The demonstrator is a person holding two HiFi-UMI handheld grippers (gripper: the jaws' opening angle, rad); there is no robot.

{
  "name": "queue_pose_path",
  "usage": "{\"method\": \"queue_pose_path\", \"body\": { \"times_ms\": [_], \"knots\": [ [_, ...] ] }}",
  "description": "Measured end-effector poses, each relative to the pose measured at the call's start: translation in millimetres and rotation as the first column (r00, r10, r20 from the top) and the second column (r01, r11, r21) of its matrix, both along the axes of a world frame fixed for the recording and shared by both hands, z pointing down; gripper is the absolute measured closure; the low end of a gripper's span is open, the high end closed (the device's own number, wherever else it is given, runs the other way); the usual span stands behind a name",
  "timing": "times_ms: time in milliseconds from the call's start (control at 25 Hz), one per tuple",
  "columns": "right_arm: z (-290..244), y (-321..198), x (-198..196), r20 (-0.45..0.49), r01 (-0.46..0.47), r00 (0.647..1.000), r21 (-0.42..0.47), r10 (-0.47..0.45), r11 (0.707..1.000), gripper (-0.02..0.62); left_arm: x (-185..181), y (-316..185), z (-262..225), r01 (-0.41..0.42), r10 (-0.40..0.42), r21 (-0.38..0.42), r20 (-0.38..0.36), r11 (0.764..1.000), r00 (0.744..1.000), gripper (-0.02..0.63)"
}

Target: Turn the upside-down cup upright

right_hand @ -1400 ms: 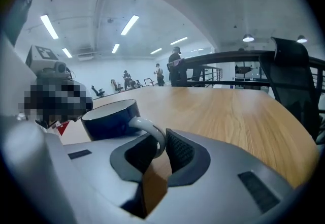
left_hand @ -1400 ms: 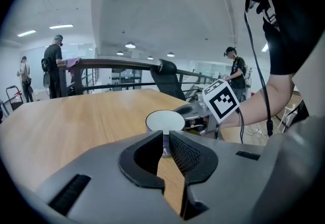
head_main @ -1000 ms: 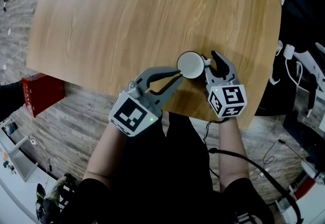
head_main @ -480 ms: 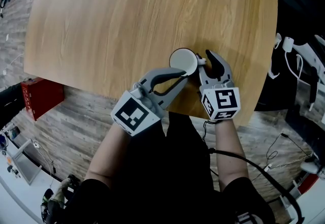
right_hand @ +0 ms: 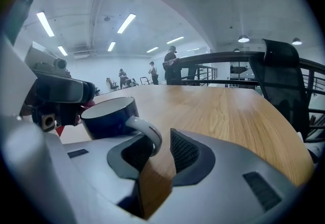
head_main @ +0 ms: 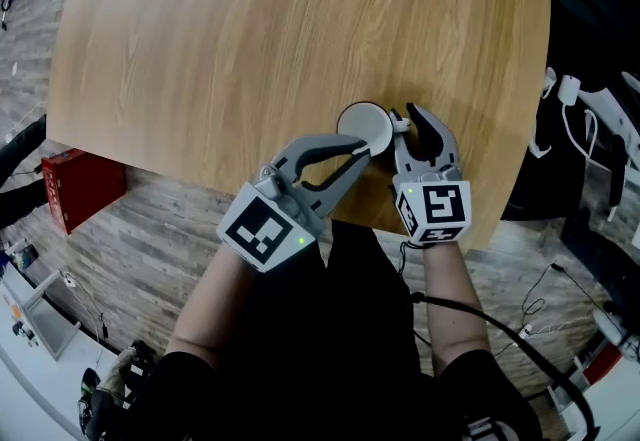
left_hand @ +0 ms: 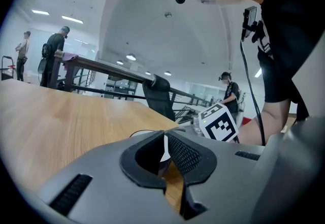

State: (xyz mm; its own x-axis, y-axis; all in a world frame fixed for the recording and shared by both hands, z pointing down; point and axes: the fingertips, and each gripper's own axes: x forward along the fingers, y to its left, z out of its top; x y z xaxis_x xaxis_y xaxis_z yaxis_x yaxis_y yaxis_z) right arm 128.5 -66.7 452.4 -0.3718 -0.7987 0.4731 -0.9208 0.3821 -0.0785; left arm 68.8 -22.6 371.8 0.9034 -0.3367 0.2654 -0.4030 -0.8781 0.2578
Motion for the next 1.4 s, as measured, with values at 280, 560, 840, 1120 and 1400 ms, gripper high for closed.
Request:
{"method": "queue_pose_path", "body": {
  "times_ms": [280, 560, 840, 1120, 1400],
  "knots": [
    [3, 0, 0, 0.025, -0.035, 0.999, -0.020, 0.036, 0.999, 0.511, 11, 15, -22, -0.085, 0.077, -0.058, -0.126, 0.995, 0.989, 0.578],
    [-1, 0, -5, 0.032, -0.059, 0.998, -0.002, 0.059, 0.998, 0.511, 32, 27, -23, -0.095, 0.069, -0.113, -0.216, 0.989, 0.974, 0.583],
    [-3, 5, -14, 0.004, -0.011, 1.000, 0.035, 0.011, 0.999, 0.511, 35, 24, -18, -0.072, 0.035, -0.131, -0.269, 0.989, 0.962, 0.583],
    [-7, 14, -20, -0.032, 0.039, 0.999, 0.107, -0.036, 0.994, 0.517, 43, 30, -18, -0.101, 0.090, -0.035, -0.229, 0.994, 0.969, 0.583],
    [-12, 21, -22, -0.029, 0.202, 0.979, 0.139, -0.200, 0.969, 0.534, 39, 33, -17, -0.121, 0.114, -0.015, -0.219, 0.993, 0.969, 0.583]
  ]
}}
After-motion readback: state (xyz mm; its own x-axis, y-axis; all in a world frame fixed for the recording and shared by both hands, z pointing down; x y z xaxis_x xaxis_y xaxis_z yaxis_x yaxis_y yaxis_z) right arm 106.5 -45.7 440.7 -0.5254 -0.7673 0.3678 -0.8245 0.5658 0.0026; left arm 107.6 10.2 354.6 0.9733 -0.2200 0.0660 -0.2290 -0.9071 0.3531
